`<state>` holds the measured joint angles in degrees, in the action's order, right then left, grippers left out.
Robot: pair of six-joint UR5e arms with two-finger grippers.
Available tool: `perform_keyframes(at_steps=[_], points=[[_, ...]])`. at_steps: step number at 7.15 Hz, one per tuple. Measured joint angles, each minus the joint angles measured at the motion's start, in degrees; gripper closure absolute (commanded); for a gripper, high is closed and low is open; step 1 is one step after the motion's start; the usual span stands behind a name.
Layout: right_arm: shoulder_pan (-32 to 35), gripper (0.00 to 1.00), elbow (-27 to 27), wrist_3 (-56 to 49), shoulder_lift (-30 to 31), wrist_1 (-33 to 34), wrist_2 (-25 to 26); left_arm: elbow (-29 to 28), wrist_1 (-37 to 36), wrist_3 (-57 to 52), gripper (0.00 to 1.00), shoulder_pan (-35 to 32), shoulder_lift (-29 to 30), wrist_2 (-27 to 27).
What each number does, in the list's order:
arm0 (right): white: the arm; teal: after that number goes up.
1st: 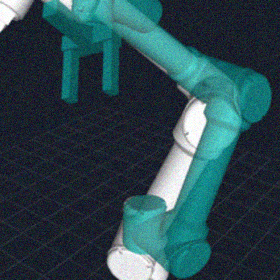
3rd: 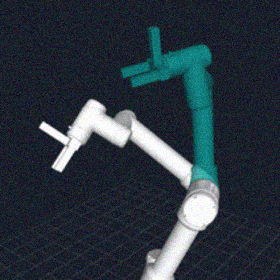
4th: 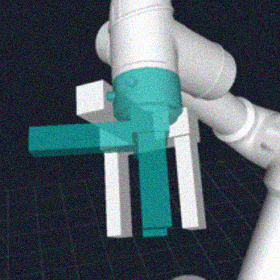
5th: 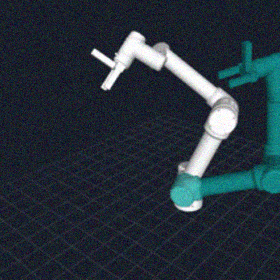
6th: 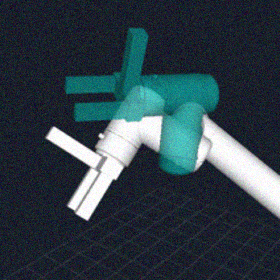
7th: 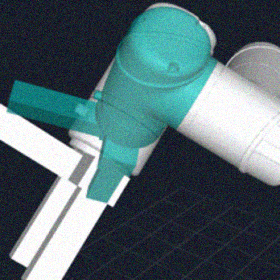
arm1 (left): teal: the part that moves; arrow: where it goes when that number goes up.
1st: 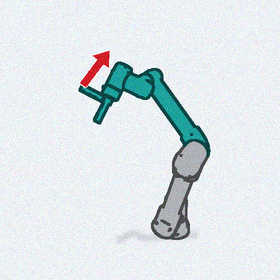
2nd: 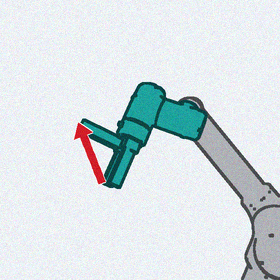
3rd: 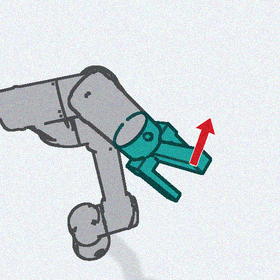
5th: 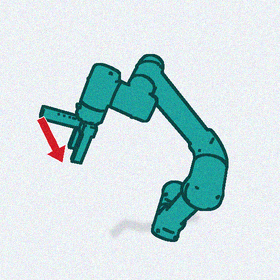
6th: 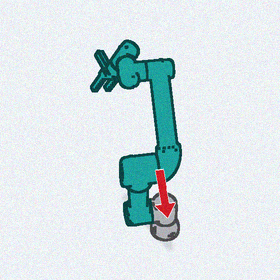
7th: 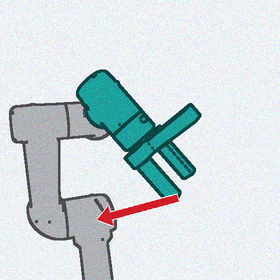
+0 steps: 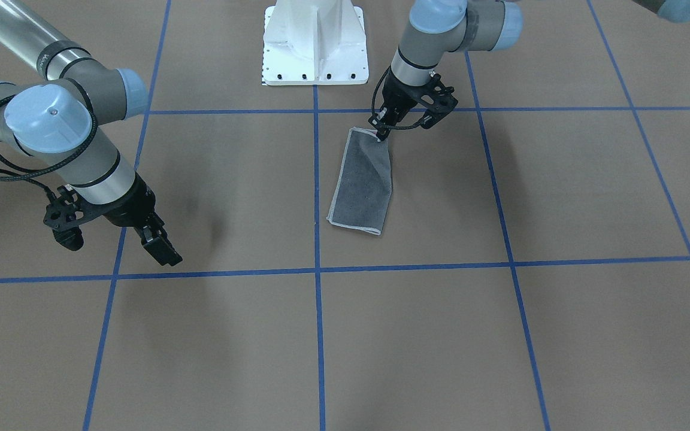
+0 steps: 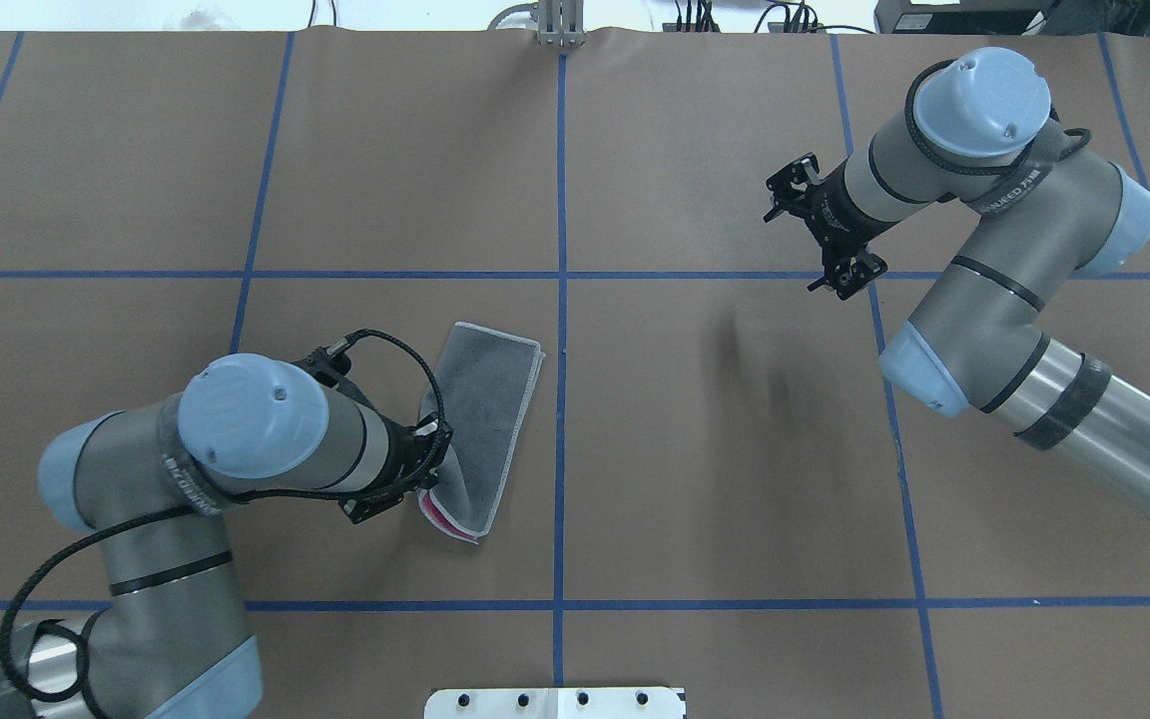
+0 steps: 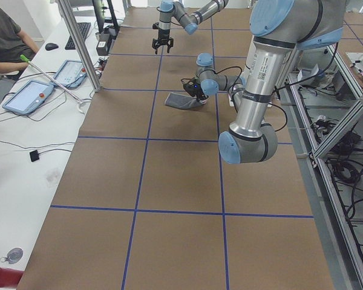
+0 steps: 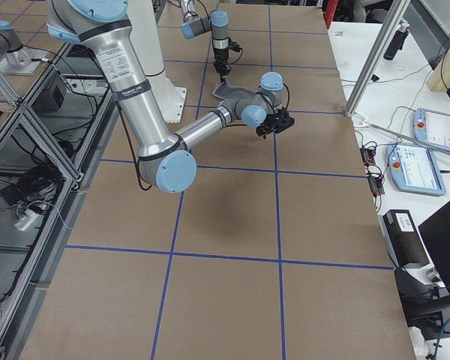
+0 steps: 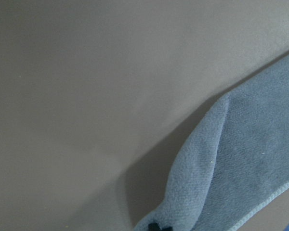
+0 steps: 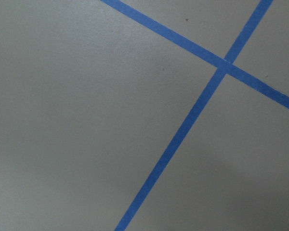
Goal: Fold towel twice with both arms
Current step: 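Lift the strip's end with the left gripper and fold it over, then lay the held end onto the strip's other half and release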
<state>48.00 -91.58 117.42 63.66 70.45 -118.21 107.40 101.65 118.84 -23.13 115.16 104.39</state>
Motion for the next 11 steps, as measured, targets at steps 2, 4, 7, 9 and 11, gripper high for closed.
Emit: perform_keyframes(at_steps=[2,4,7,9,11], points=[[0.1,0.00,0.0,0.0,-0.1,0.0,0.0,-7.5,-1.3,0.3,1.00,-2.0,8.3,0.0],[0.1,0.00,0.0,0.0,-0.1,0.0,0.0,-10.1,-1.6,0.4,1.00,-4.5,11.2,0.0],[0.1,0.00,0.0,0.0,-0.2,0.1,0.1,-14.3,-2.5,0.7,1.00,-8.6,12.9,-0.2],[0.0,0.00,0.0,0.0,-0.3,0.0,0.1,-19.7,-2.0,0.4,1.00,-9.4,16.6,-0.2],[0.0,0.00,0.0,0.0,-0.4,0.0,0.1,-23.4,-0.5,0.1,0.19,-10.4,18.7,-0.2]])
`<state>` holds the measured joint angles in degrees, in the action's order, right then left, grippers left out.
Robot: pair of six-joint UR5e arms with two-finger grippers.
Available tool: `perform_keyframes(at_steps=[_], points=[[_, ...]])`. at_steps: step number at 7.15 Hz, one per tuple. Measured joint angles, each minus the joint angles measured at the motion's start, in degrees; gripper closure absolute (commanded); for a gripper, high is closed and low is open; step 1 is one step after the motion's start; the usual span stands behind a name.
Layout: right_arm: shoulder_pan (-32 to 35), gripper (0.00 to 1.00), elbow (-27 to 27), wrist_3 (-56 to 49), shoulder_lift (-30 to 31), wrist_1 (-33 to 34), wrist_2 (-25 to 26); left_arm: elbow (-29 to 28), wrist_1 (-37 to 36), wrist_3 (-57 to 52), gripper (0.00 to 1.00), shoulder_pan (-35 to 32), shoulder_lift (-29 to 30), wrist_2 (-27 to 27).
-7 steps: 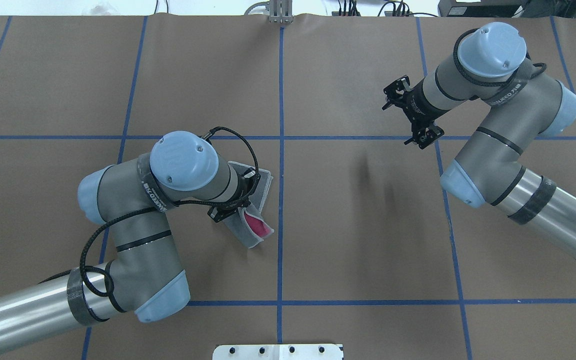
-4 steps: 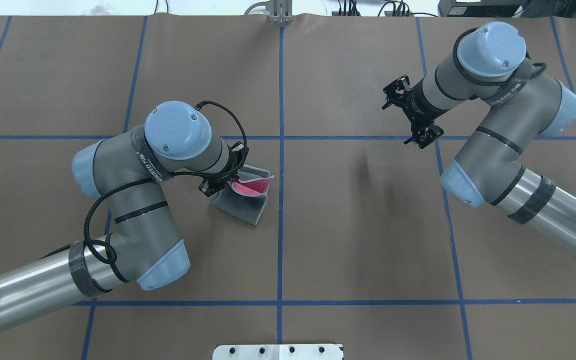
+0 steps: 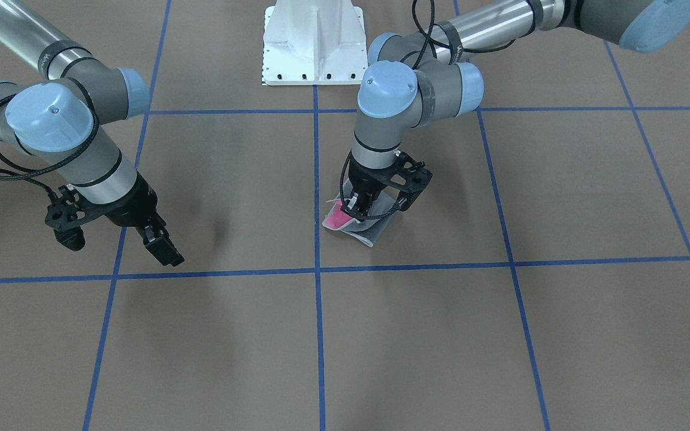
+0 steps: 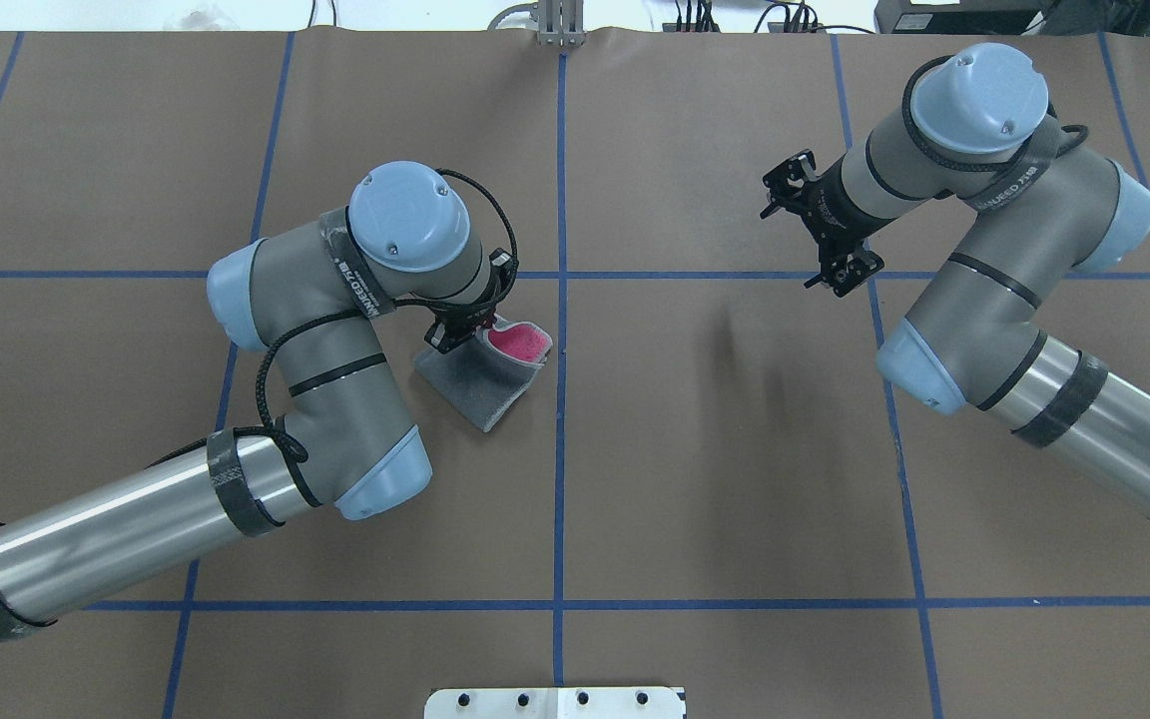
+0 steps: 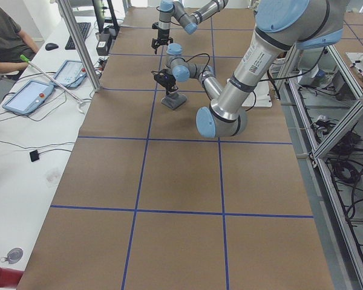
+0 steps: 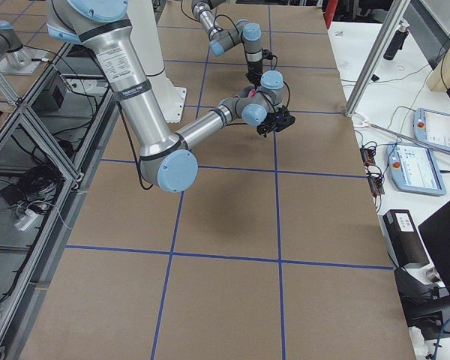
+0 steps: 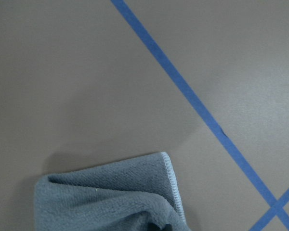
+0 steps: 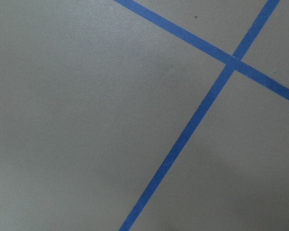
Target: Fold towel twice with both arms
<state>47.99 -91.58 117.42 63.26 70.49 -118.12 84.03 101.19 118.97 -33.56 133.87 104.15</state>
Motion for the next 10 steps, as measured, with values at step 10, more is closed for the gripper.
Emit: perform_keyframes(at_steps=[10], points=[[1.2,0.00,2.4,0.1,-2.7,-0.3,-1.6,-9.1,9.5,-6.5,0.00,-5.2,2.8,3.9]])
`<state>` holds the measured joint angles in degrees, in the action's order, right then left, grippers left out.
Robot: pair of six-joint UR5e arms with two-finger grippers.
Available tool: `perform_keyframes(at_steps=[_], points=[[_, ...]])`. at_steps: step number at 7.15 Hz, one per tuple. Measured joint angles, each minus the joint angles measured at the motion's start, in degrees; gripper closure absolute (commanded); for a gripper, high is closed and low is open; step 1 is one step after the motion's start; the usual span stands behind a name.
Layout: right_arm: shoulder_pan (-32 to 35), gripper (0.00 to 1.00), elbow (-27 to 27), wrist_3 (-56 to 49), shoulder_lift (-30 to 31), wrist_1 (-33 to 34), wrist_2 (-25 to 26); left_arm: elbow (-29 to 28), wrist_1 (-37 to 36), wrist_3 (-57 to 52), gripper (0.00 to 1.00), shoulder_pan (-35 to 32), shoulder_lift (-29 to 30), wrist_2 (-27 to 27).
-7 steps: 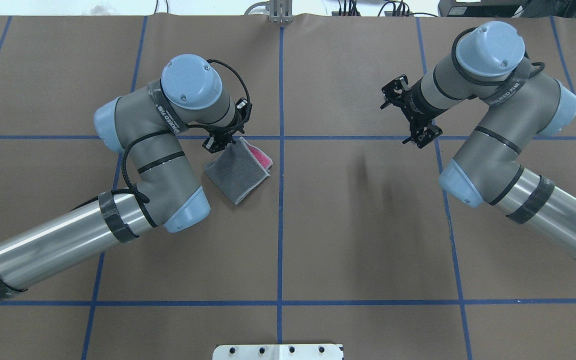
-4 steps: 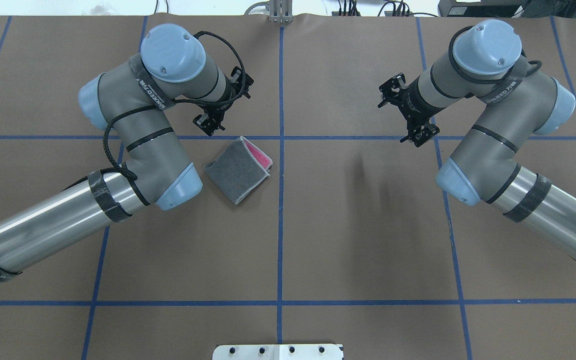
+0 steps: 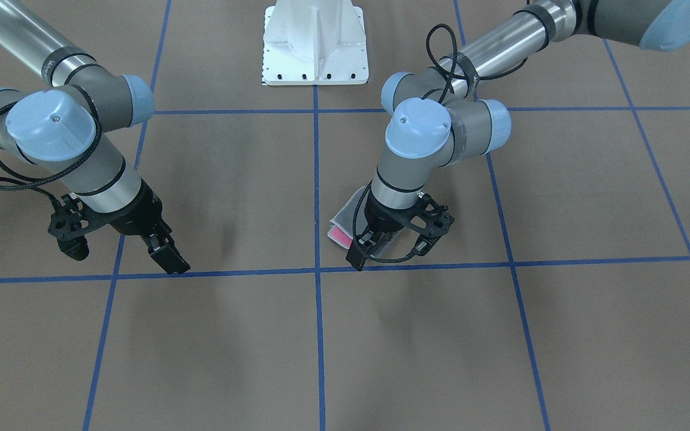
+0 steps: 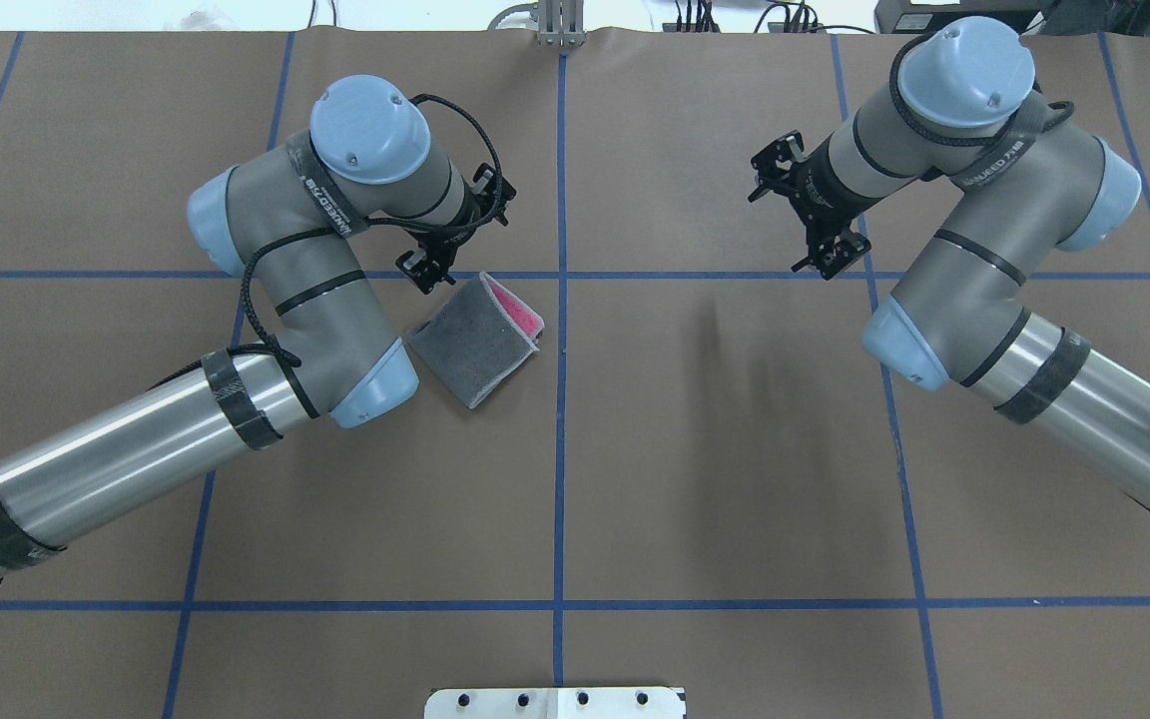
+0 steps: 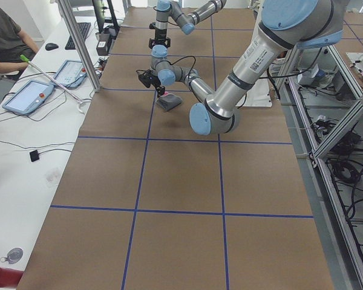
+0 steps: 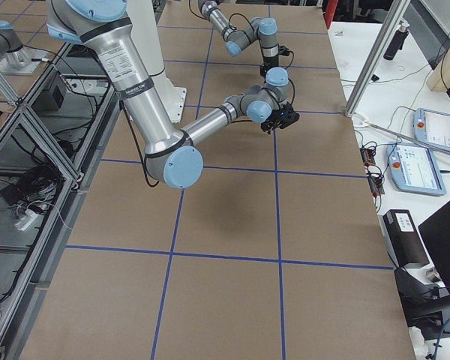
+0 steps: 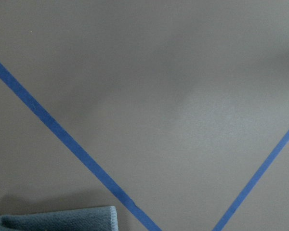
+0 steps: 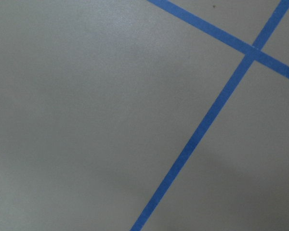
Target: Fold towel twice with both arms
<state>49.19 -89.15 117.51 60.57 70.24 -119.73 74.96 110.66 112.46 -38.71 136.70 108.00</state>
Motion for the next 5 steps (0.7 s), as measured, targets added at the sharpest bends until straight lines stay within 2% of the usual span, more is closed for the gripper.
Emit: perform_keyframes(at_steps=[3,5], points=[[0.7,0.00,0.0,-0.1,0.1,0.0,-0.6,-2.4,0.8,0.1,0.00,2.2,1.0,-0.1],[0.7,0.00,0.0,-0.1,0.2,0.0,-0.6,-6.9,4.4,-0.5,0.00,1.8,1.9,-0.3]])
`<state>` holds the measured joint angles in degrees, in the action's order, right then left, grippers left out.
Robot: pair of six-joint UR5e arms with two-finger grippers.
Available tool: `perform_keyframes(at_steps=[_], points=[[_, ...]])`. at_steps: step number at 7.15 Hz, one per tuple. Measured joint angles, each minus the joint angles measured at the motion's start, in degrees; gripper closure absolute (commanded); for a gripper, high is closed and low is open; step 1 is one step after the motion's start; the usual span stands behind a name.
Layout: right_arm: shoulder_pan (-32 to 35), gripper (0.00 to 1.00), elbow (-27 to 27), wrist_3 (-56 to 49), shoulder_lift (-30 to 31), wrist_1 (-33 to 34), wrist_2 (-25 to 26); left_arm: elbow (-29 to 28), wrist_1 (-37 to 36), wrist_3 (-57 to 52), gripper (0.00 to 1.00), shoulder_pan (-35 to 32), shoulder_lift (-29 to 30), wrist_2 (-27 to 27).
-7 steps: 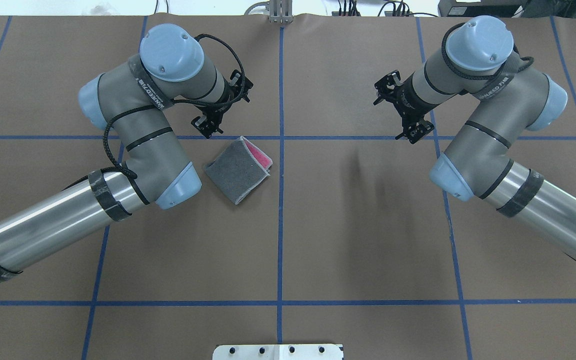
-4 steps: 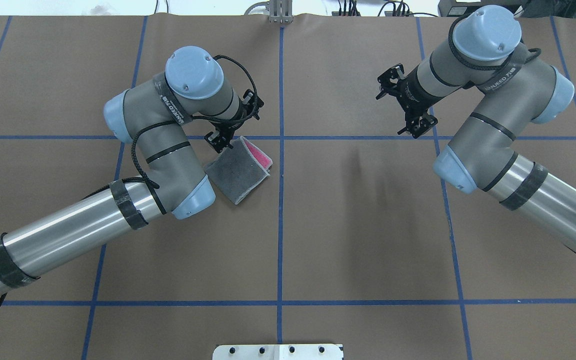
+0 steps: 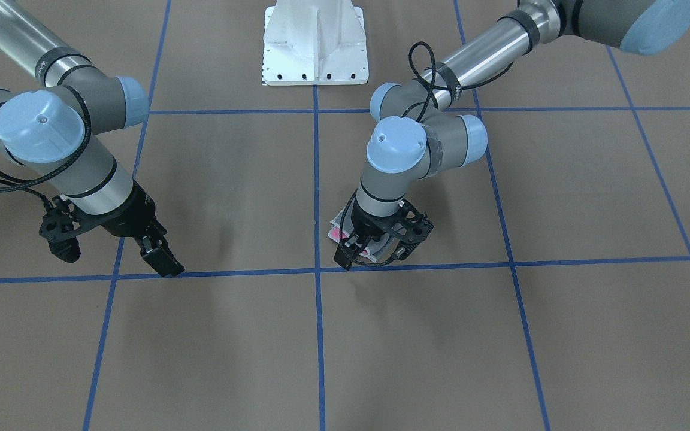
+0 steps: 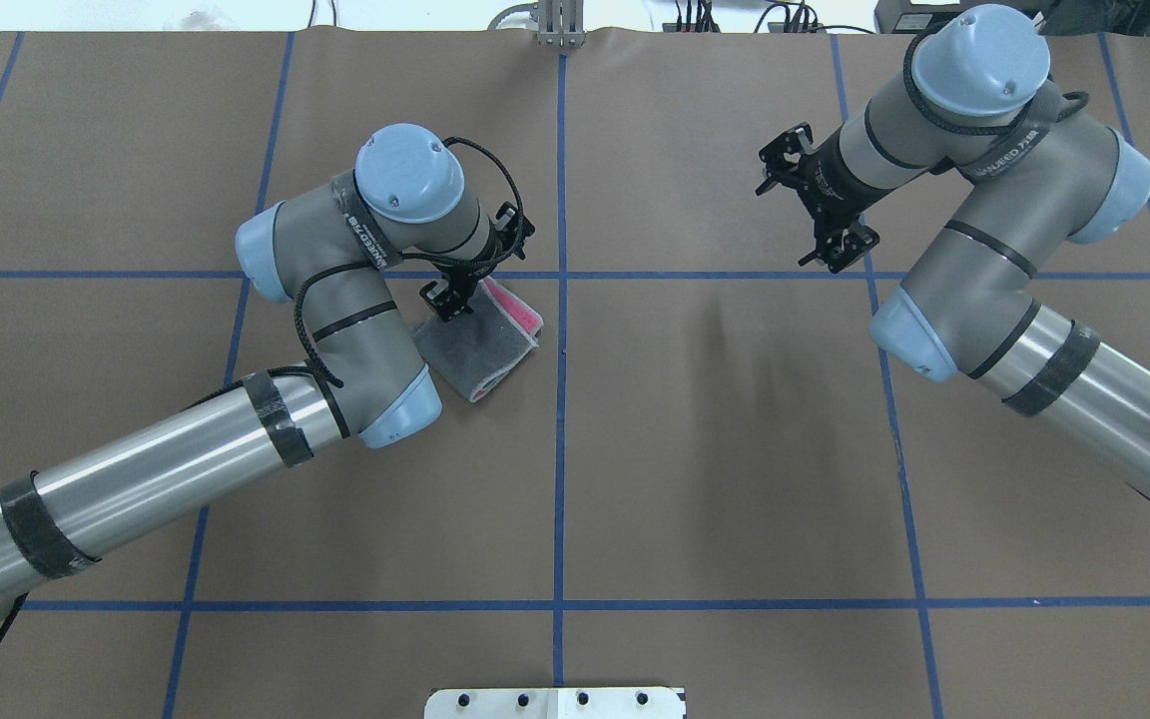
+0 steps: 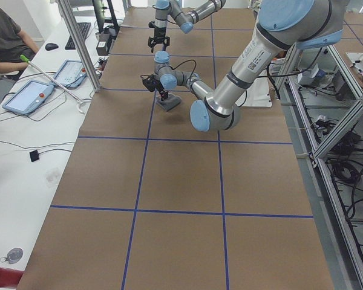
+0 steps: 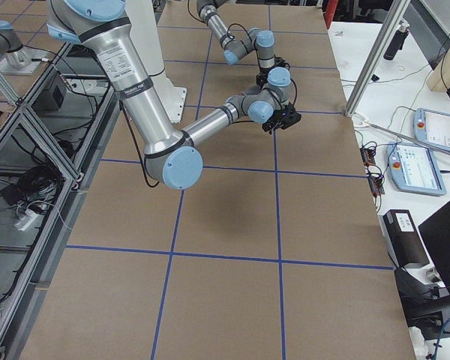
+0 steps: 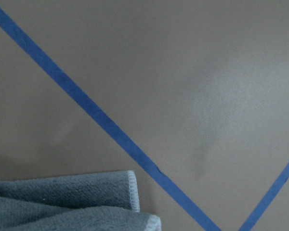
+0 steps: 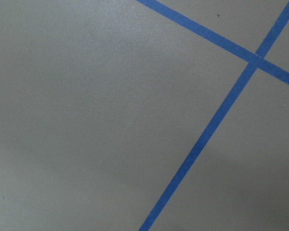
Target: Fold towel twice with both arms
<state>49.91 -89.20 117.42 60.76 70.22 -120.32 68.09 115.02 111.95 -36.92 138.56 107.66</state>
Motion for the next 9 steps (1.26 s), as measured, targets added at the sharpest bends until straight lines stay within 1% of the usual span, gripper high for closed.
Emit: perform_keyframes(at_steps=[1,4,9], points=[[0.0,0.00,0.0,0.0,0.0,0.0,0.0,-1.4,1.2,-0.4,0.00,-0.7,0.6,0.0],[-0.1,0.00,0.1,0.0,0.2,0.0,0.0,-2.2,2.1,-0.8,0.00,-2.3,2.4,-0.1],[-0.2,0.00,1.0,-0.1,0.2,-0.2,0.0,-5.5,2.4,-1.4,0.00,-2.6,3.9,-0.1]])
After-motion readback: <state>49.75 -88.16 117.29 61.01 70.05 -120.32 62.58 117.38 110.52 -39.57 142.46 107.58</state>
